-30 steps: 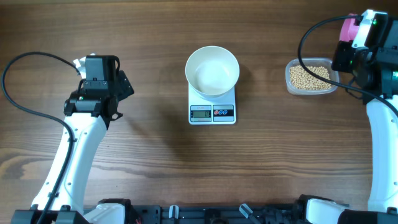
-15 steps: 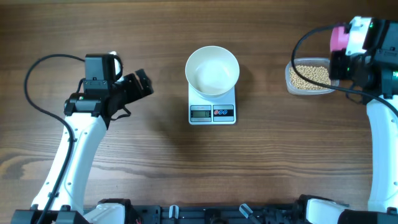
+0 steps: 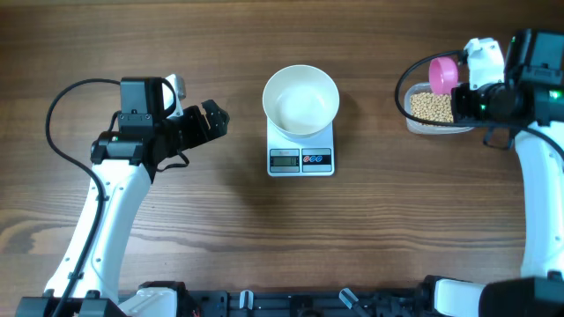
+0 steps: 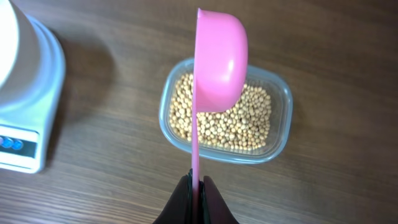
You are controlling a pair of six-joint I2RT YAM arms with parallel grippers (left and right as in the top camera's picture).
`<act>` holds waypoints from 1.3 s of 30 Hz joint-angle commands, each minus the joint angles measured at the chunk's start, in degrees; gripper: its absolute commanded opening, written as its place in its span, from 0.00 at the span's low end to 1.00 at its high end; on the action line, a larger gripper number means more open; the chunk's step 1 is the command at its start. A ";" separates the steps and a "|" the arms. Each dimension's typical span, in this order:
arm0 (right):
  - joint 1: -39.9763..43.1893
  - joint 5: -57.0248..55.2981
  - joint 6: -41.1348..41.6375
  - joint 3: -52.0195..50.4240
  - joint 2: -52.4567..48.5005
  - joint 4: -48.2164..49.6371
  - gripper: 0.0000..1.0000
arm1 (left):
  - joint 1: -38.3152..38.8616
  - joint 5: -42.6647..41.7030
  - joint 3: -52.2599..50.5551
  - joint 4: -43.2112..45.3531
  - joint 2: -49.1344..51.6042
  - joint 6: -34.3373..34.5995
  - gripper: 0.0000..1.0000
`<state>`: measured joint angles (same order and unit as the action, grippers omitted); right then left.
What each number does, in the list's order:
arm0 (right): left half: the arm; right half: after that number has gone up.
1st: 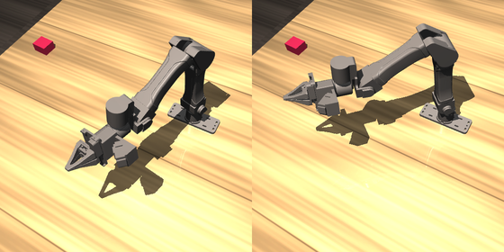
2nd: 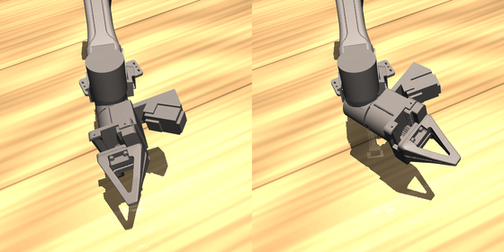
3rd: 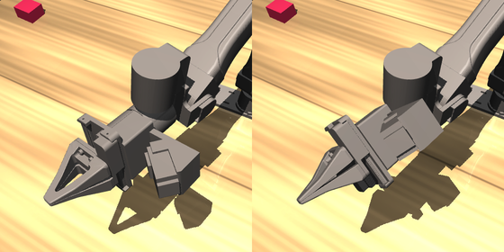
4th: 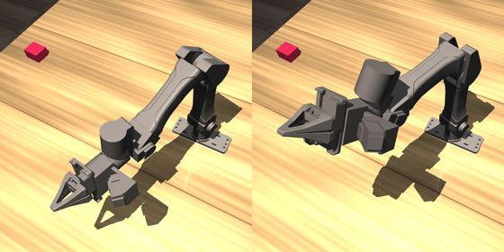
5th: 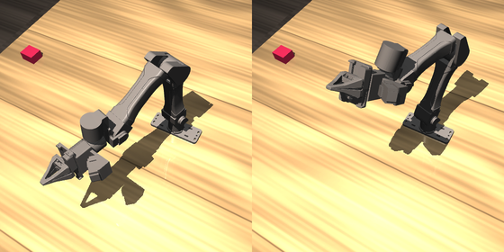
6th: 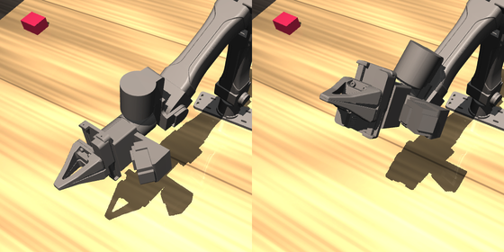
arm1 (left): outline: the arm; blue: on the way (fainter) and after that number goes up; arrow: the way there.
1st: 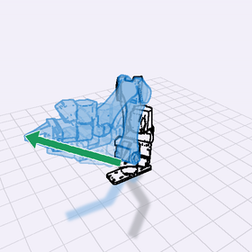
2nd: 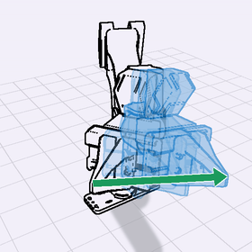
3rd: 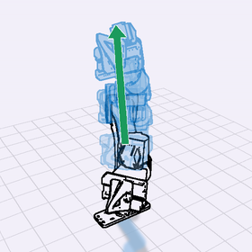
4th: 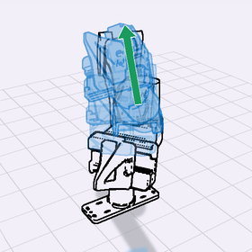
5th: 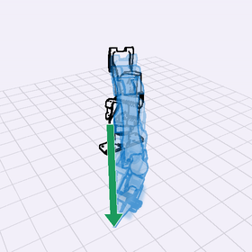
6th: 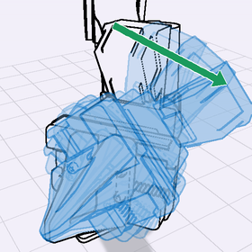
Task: Scoop item into bowl and weigh 150g on scale
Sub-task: 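Drag the pink scoop through the soybeans with the right gripper to fill it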
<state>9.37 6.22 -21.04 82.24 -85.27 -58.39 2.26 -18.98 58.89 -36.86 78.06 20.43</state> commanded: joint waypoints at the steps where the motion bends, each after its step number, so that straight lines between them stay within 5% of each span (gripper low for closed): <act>1: 0.04 -3.08 -2.93 0.90 -2.01 -0.72 0.04 | 0.13 -1.14 1.11 0.00 0.28 -0.46 1.00; 15: 0.04 -12.81 0.81 0.13 -5.55 -1.42 0.04 | 0.13 -1.11 1.11 0.02 0.28 -0.46 1.00; 39: 0.04 -13.92 1.99 -6.82 -6.36 4.92 0.04 | 0.15 -1.11 1.11 -0.02 0.28 -0.46 1.00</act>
<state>9.37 -6.72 -20.36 76.20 -90.94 -54.19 2.26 -19.44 58.89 -36.86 78.06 20.43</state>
